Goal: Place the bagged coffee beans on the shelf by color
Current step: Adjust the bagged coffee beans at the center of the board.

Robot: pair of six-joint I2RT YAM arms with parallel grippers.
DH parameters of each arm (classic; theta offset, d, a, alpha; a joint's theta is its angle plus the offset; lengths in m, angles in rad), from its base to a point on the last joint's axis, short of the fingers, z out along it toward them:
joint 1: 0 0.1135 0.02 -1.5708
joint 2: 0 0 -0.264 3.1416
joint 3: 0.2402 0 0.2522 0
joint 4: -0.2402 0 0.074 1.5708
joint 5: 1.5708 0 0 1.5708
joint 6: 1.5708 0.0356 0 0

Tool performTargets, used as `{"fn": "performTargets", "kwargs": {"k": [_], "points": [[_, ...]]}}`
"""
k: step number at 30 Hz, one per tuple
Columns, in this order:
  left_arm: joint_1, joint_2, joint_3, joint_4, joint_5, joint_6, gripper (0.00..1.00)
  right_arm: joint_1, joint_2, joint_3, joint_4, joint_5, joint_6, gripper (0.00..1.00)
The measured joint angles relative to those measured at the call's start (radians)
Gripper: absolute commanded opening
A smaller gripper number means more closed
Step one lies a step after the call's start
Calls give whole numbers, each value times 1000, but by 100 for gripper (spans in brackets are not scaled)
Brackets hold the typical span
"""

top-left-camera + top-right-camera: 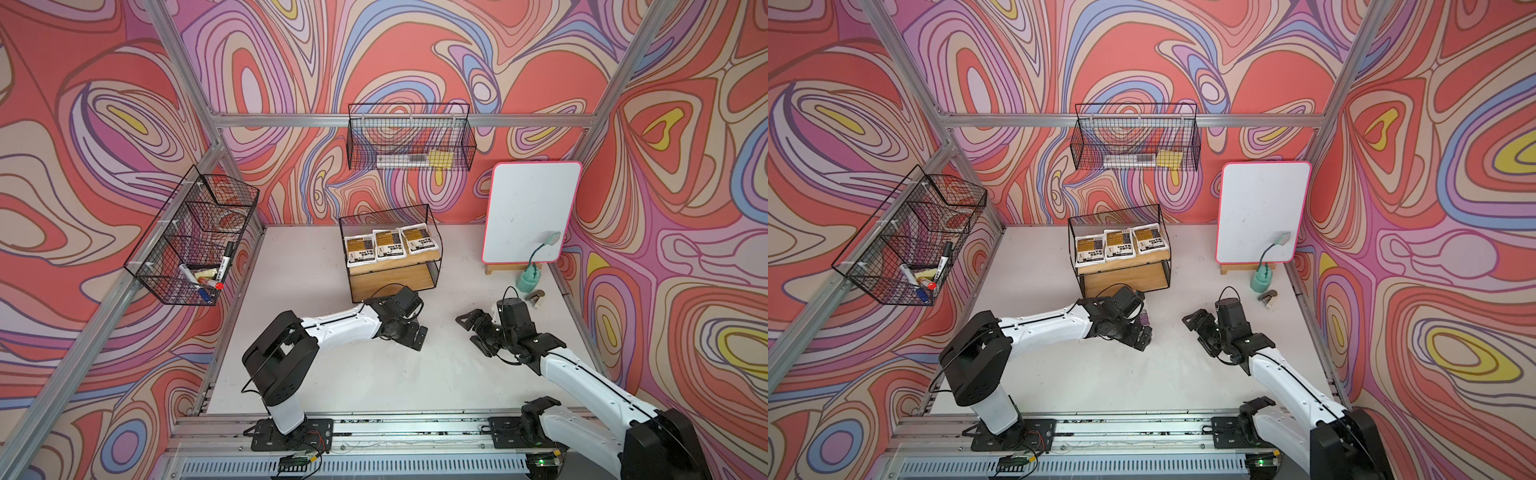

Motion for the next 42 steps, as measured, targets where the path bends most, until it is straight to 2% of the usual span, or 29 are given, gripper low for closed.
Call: {"fn": "performTargets", "kwargs": {"k": [14, 26, 31, 34, 42], "points": [[1, 42, -32, 57, 27, -43, 99, -44, 31, 41, -8, -66, -54, 81], [-21, 155, 106, 97, 132, -45, 99, -81, 27, 51, -24, -82, -64, 81], [-34, 182, 148, 93, 140, -45, 99, -83, 27, 51, -23, -84, -53, 81], [-35, 169, 145, 73, 90, -45, 99, -85, 31, 50, -8, -93, -38, 81], [-21, 76, 141, -18, -189, -45, 99, -85, 109, -17, 139, -154, 36, 80]]}}
